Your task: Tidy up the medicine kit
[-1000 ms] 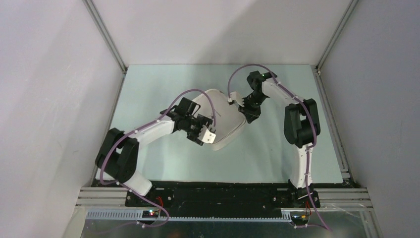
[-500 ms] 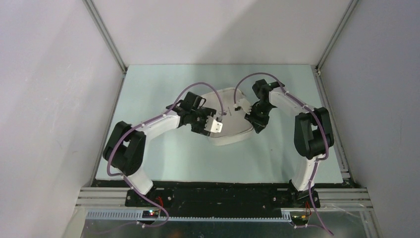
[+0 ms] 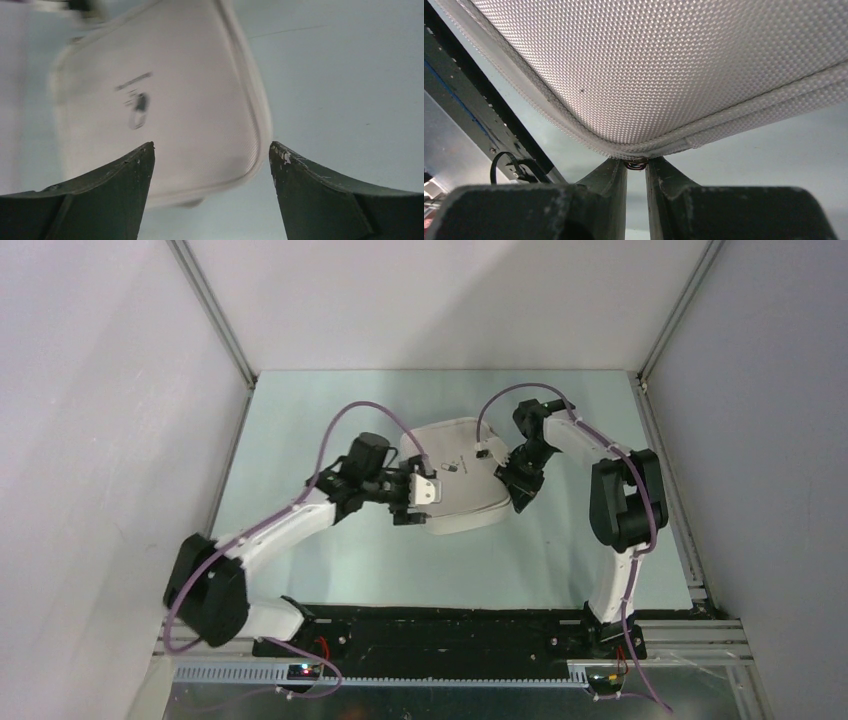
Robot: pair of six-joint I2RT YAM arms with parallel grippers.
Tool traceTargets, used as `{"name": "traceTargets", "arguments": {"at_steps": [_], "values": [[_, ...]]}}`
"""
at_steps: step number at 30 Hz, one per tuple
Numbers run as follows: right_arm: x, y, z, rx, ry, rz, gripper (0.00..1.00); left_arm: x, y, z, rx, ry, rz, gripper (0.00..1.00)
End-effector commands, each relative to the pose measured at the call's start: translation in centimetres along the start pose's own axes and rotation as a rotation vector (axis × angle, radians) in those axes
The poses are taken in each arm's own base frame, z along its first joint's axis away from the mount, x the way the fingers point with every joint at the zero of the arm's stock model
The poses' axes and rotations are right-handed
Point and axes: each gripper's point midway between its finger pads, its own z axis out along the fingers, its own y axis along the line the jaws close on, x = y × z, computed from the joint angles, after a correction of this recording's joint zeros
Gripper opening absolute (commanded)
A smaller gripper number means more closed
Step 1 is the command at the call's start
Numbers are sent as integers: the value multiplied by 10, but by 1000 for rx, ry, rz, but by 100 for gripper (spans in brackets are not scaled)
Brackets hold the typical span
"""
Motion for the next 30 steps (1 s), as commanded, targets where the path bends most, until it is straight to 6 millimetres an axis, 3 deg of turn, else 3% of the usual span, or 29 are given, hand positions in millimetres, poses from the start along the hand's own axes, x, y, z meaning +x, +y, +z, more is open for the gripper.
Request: {"name": "traceTargets", "arguments": {"at_steps": [1,8,12,17,24,30], "values": [[-17,-22,-2,39,-31,4,0,1,-24,41,147,-19,-37,87],[-21,-32,-10,73,-21,4,0,10,-8,95,153,55,-61,76],[-18,-21,-12,53,-31,64,0,23,16,115,27,121,-78,56],[-13,19,-9,8,-37,112,0,26,47,131,-121,131,-93,25],[-42,93,-6,-192,-95,186,0,23,61,144,-217,136,-95,18],[-77,89,-7,-218,-167,284,0,18,58,146,-220,122,-83,14]]}}
